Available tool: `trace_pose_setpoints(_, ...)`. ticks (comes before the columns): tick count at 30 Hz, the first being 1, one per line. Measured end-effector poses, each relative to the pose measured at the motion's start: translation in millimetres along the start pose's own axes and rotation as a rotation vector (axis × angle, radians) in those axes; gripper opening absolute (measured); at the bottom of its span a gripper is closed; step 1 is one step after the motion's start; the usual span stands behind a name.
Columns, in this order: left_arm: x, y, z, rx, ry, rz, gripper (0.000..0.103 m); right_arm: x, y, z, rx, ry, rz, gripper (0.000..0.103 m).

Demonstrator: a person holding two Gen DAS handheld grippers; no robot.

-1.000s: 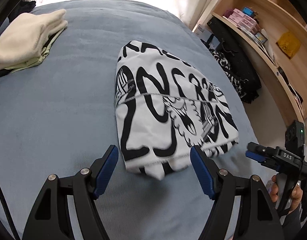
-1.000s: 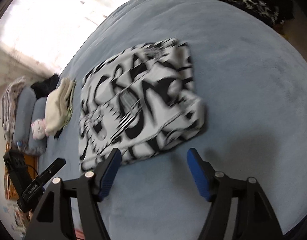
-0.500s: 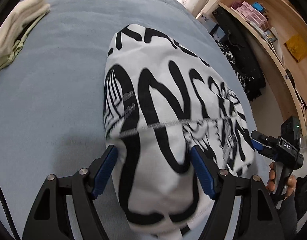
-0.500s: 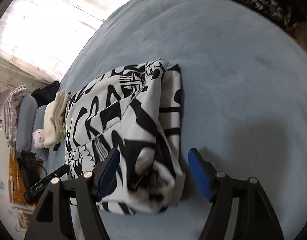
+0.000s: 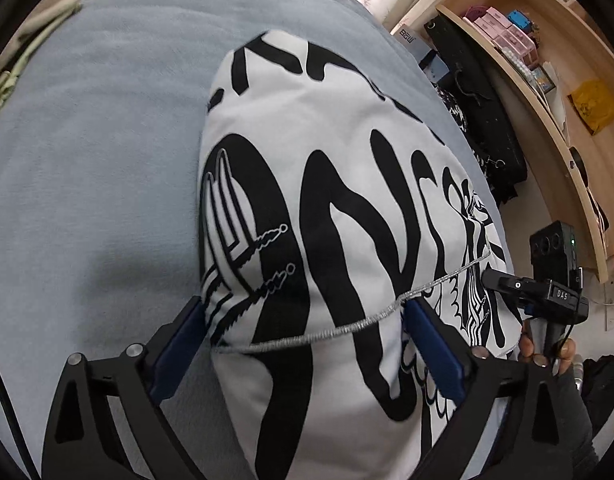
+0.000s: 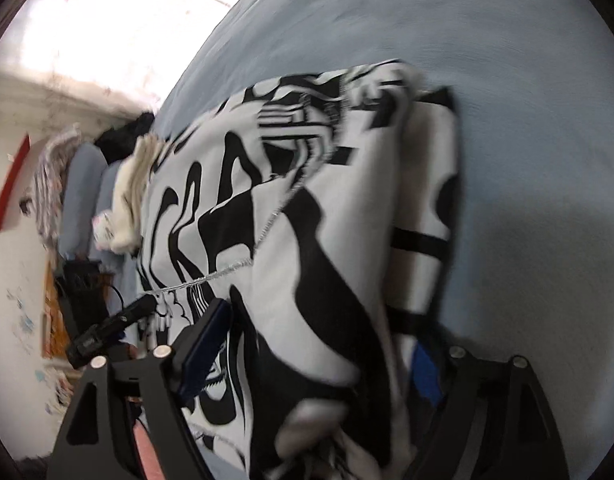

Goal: Fold large clothes
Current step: 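Grasp the folded jacket bundle with both grippers and lift it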

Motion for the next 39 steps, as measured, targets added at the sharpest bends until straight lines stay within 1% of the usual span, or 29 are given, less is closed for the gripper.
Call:
trace_pose_setpoints(2,-1,2,7,0.012,-0.008,0.005,0.102,5,3,10,0.012,-0.02,-0.011,0.092)
trace_pose_setpoints(4,-4,4,15,0.019,-0.003,0.019,0.103,9,5,21,0.037,-0.033,-0.026,0.095)
trace_pose_setpoints(6,-6,5,18,0.022,-0.001,0.027,0.103,10,4,26,0.062,-0.043,-0.046,0.097)
trace_pose_setpoints(11,-5,6,21,0.031,-0.026,0.04,0.103,12,2,28,0.065,-0.046,-0.07,0.098)
trace_pose_setpoints(13,-7,8,24,0.04,-0.013,0.055,0.103,16,-1,30,0.063,-0.072,-0.088,0.098)
trace_pose_setpoints(18,-14,12,32,0.057,0.041,0.085,0.103,25,-8,36,0.066,-0.175,-0.143,0.099)
trace_pose_setpoints(22,-19,15,36,0.055,0.075,0.096,0.103,29,-6,38,0.042,-0.215,-0.126,0.098)
trace_pose_setpoints(24,-23,17,38,0.053,0.092,0.095,0.103,32,-7,38,0.019,-0.251,-0.133,0.097)
trace_pose_setpoints(26,-25,18,39,0.055,0.12,0.096,0.103,38,-8,38,-0.006,-0.285,-0.135,0.093)
trace_pose_setpoints(27,-28,19,38,0.054,0.14,0.102,0.103,41,-10,37,-0.016,-0.301,-0.143,0.089)
trace_pose_setpoints(29,-35,21,35,0.045,0.175,0.121,0.098,50,-12,35,-0.044,-0.347,-0.175,0.077)
trace_pose_setpoints(30,-40,22,33,0.037,0.197,0.138,0.096,55,-12,33,-0.06,-0.373,-0.198,0.073)
trace_pose_setpoints(31,-46,24,29,0.024,0.215,0.156,0.091,61,-14,32,-0.075,-0.394,-0.218,0.063)
trace_pose_setpoints(32,-51,25,26,0.011,0.228,0.173,0.084,68,-17,29,-0.093,-0.416,-0.242,0.058)
trace_pose_setpoints(33,-58,27,21,-0.005,0.243,0.197,0.081,76,-19,26,-0.111,-0.436,-0.262,0.049)
trace_pose_setpoints(35,-70,29,10,-0.035,0.263,0.233,0.066,90,-23,19,-0.145,-0.461,-0.291,0.035)
trace_pose_setpoints(37,-79,30,0,-0.055,0.273,0.26,0.06,105,-27,13,-0.17,-0.478,-0.309,0.029)
trace_pose_setpoints(39,-87,31,-10,-0.075,0.28,0.268,0.057,120,-33,8,-0.194,-0.498,-0.331,0.026)
Point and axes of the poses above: each gripper's, at about its wrist camera, not at the fingertips, and z roughly the way its jaws point, x to its left, y to its top, the point moved 6 cm from there along z, roughly the way its jaws point, and after that the axes turned 7 degrees about z, right-handed, at the moved point
